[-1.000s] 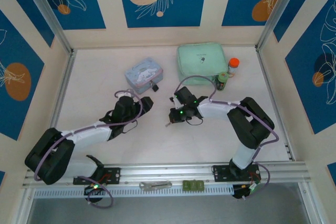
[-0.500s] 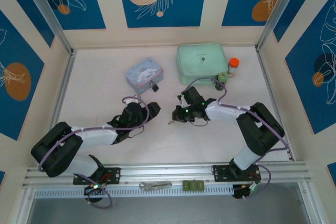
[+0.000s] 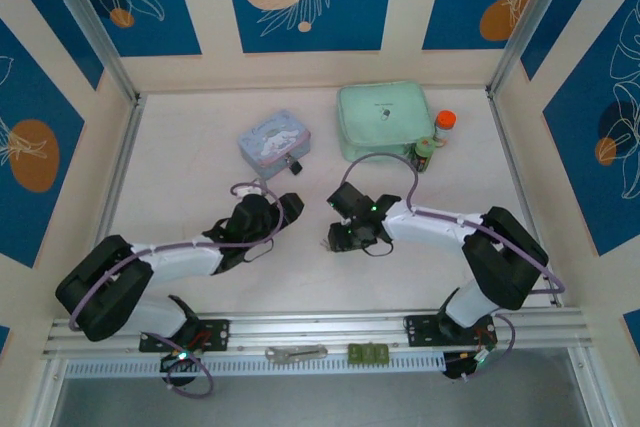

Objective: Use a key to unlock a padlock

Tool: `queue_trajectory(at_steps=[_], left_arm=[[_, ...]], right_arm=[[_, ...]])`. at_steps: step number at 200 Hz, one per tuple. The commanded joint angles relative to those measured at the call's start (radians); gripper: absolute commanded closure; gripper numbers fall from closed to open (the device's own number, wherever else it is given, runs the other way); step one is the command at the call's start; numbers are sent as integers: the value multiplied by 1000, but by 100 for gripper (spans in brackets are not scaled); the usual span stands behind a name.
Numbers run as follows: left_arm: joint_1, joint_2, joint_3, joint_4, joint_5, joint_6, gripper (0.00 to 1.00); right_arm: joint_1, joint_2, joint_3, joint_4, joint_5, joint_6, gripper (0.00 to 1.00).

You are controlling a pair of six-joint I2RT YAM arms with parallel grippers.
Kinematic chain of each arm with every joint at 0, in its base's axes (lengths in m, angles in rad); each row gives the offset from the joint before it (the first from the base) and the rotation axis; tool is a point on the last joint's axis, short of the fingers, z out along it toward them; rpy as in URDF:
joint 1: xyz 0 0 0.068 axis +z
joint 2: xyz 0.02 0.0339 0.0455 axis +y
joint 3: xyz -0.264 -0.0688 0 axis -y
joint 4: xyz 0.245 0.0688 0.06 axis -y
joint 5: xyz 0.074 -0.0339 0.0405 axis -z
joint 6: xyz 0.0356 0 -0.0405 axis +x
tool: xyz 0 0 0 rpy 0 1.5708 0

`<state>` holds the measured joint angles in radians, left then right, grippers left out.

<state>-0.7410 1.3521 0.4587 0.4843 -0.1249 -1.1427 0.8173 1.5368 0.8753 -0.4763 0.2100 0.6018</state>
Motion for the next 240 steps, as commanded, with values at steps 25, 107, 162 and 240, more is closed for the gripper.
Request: queue_trajectory(at_steps=[25,107,162,240], left_arm=[[0,-71,21,-67,-57,44,31],[0,-112,8,-95,-84,57,30],[0,-138,6,-114,-102,67,30],[0,-174,4,-146,-121,80,30]], right_arm=[[21,98,93,-6,57,-78,64],[83,259,188,-116,153,-52,62],[115,361,178,-124,128,-4,71],[59,290,121,-7,46,10,100]])
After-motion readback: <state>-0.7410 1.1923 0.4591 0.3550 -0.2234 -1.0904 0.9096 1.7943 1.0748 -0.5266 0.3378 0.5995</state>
